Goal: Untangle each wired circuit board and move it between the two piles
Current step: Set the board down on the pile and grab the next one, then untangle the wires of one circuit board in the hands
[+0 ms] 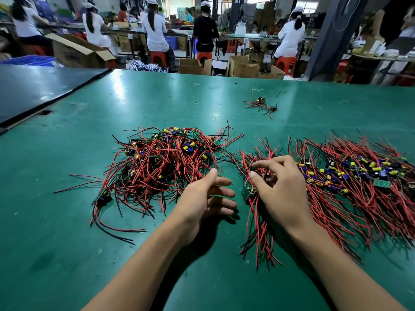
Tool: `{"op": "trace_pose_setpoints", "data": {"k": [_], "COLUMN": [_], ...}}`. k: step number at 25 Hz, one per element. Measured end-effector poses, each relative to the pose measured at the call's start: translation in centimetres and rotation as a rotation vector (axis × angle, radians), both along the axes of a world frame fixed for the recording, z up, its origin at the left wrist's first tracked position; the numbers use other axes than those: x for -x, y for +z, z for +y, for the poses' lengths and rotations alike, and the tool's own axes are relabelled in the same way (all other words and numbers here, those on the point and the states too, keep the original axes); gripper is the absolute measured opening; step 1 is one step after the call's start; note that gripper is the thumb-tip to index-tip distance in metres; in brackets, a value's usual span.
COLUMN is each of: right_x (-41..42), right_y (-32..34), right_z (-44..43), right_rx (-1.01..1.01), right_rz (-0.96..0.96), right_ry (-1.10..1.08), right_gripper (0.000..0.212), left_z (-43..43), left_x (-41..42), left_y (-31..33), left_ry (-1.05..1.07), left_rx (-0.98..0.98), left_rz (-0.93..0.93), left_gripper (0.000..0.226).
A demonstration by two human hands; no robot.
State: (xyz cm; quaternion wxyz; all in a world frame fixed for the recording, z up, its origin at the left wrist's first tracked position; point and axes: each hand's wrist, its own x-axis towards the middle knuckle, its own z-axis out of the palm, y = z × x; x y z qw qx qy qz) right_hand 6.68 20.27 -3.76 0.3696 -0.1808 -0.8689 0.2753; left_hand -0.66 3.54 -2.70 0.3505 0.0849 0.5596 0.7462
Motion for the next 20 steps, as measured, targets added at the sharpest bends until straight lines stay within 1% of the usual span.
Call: {"op": "trace_pose_setpoints", "data": {"k": [2, 4, 7, 10, 13, 16, 17, 19, 20], "right_x": [0.1, 0.4, 1.4, 3.8, 7.3, 11.7, 13.2, 15.6, 16.5], "right_y": [0.0, 0.3, 0.7, 1.2, 2.0, 3.4, 3.8, 4.3, 4.3], "right_z": [-1.1, -1.7, -2.9, -3.9, -4.3, -4.7, -4.8, -4.7, -4.7], "right_rx": [-0.052, -0.071, -0.037, 0.01, 0.009, -0.07, -0.101, -0.149, -0.155], "right_rz": [0.027, 0.033, 0.002, -0.106, -0.18, -0.206, -0.249, -0.397, -0.465], "right_ry": [0.049, 0.103, 0.187, 0.256, 0.303, 0.393, 0.395, 0.354, 0.323], "right_gripper": [0.009, 0.008, 0.008, 0.011, 0.019, 0.031, 0.038, 0.053, 0.054], "left_z": [-0.1, -0.2, -0.2, -0.1, 0.0, 0.0, -0.1, -0.2, -0.3], "left_x": [-0.1, -0.1, 0.0, 0.3, 0.7, 0.8, 0.8, 0.7, 0.6], "left_y": [0.0, 0.1, 0.0, 0.0, 0.0, 0.0, 0.0, 0.1, 0.1], "left_ry": [0.034, 0.05, 0.073, 0.091, 0.107, 0.095, 0.081, 0.047, 0.038], "left_rx": [0.025, 0.033, 0.035, 0.033, 0.089, 0.115, 0.107, 0.091, 0.085], "left_rz": [0.025, 0.039, 0.048, 0.109, 0.233, 0.273, 0.278, 0.295, 0.3], "left_gripper": [0.032, 0.024, 0.02, 0.021, 0.027, 0.024, 0.023, 0.023, 0.024]}}
